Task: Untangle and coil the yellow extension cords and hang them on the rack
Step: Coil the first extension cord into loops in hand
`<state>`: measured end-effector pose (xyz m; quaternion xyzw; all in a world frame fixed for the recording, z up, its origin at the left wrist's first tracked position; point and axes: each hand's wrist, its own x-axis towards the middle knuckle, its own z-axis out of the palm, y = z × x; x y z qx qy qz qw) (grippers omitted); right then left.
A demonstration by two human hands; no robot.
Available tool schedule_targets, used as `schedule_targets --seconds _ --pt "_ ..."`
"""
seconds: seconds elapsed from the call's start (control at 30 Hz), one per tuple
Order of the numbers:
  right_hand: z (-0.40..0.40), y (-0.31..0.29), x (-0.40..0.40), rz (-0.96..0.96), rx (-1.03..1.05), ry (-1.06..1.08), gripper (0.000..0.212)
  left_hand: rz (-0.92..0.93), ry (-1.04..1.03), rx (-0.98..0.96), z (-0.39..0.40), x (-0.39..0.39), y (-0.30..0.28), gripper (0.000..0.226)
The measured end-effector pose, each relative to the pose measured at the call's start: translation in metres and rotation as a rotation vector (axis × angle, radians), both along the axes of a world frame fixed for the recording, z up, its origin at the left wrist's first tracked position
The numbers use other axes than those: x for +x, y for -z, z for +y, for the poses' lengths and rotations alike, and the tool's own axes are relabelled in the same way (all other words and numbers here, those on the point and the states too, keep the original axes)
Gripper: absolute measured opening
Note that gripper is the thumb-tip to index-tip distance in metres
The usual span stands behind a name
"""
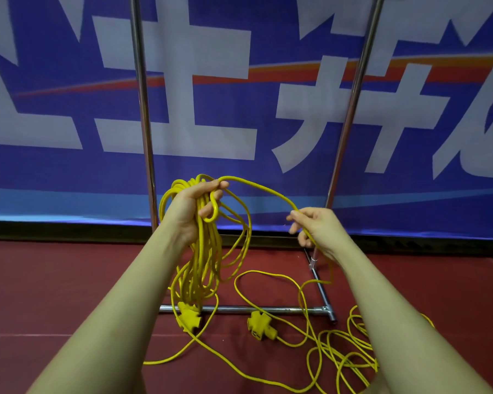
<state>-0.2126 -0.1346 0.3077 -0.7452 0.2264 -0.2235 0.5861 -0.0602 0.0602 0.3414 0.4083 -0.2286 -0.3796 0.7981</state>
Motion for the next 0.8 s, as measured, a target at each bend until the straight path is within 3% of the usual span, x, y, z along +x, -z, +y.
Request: schedule_targets --seconds 0.2,0.4,0.5,0.6,0.8 --pt "-0.008 -0.009 0.001 -0.19 0.452 0.028 0.043 -0.09 0.091 0.183 0.003 -0.001 0.001 0.025" --pt "-0.013 -0.007 -0.002 -0.256 0.545 0.07 0.022 -0.028 -0.025 0.188 0.003 0.007 0.004 0.019" --pt "-0.018 -0.005 -0.005 -0.197 0.47 0.142 0.025 -0.011 -0.126 0.147 0.006 0.018 0.009 0.019" --pt "-0.017 0.001 -0.002 -0.062 0.238 0.248 0.024 0.028 -0.137 0.07 0.007 0.017 0.01 0.022" --pt "-0.003 0.009 0.007 0.21 -0.046 0.202 0.029 0.046 0.118 -0.116 0.015 0.015 0.001 0.02"
